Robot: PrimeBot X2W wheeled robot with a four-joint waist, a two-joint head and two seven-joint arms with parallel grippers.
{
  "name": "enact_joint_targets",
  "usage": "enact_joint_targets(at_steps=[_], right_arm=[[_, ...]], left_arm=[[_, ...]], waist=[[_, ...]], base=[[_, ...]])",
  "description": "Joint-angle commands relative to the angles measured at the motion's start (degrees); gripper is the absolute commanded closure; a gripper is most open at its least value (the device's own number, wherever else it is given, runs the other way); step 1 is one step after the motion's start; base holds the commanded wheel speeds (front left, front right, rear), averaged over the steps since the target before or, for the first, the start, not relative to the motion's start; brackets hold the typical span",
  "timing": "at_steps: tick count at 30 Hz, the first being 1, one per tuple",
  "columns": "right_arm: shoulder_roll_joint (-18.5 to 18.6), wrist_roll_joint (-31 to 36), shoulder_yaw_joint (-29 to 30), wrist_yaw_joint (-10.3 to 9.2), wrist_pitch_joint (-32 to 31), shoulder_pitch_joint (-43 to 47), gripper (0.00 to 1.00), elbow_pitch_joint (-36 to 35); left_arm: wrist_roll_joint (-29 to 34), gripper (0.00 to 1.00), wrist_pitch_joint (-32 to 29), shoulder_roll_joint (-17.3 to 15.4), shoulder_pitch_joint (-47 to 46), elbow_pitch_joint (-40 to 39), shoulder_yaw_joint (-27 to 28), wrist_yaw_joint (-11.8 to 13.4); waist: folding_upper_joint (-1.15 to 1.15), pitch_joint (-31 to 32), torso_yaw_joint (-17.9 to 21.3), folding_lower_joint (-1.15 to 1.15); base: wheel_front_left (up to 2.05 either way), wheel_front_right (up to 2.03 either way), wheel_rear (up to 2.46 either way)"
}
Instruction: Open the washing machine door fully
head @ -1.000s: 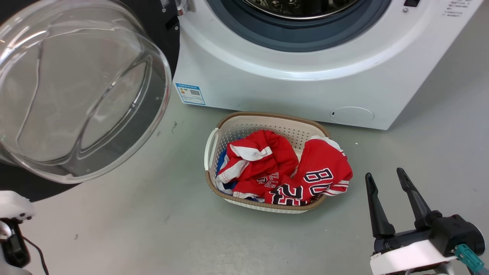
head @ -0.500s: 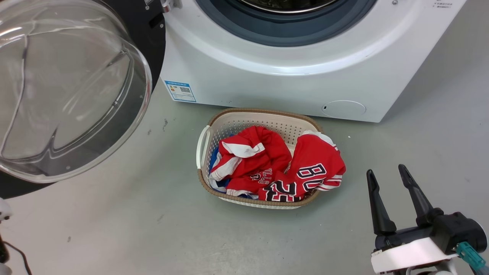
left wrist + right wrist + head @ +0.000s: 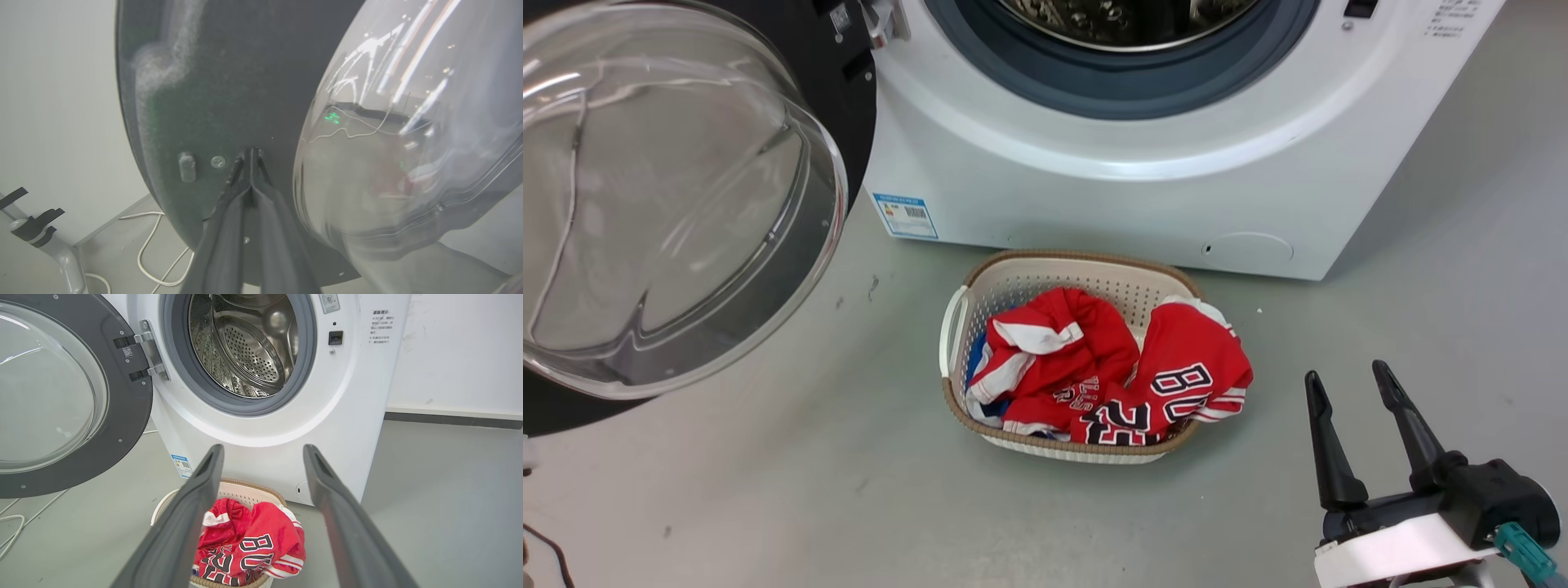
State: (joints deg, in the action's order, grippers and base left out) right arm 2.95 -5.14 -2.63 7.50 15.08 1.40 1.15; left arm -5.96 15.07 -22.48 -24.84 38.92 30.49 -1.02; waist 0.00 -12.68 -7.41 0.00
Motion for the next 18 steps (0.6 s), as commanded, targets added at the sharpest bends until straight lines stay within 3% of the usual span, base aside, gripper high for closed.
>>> enact_joint_targets(at_steps=[1,8,18], right_arm=[[-0.1,-0.6,-0.2,-0.01,0.1,0.4,0.00,0.0],[-0.1,-1.8,-0.1,-0.01,0.1,2.0,0.00,0.5],[-0.1,-2.8,0.7,-0.01,0.1,4.9,0.00,0.7]], left_arm=[[0.5,1.00,0.1,0.1,0.9,-0.7,0.2,-0.4],[2.5,1.00,0.1,3.8,6.1,-7.7,-0.2,-1.0],[6.8,1.00,0.1,12.9,17.3,-25.3,-6.3,-1.2]], waist=[[0.00,0.9,0.2,0.00],[0.00,4.6,0.2,0.00],[0.00,9.8,0.1,0.00]], base=[[0.00,0.00,0.00],[0.00,0.00,0.00],[0.00,0.00,0.00]])
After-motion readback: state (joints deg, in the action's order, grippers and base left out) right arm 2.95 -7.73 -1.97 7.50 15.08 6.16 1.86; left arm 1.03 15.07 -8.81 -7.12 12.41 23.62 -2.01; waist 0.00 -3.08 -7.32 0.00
